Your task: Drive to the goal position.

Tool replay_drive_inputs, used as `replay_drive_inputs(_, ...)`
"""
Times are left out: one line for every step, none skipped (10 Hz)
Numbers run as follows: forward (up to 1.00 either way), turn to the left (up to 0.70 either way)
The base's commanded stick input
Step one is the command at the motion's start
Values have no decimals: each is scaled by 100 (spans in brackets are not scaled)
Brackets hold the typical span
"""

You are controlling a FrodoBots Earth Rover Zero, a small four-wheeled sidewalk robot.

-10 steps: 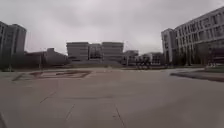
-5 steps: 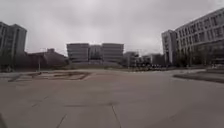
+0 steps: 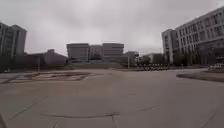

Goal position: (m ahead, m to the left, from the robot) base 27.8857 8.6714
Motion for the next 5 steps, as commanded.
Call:
replay_drive_inputs(70, 0)
replay_drive_inputs(70, 0)
replay_drive_inputs(70, 0)
replay_drive_inputs(70, 0)
replay_drive_inputs(70, 0)
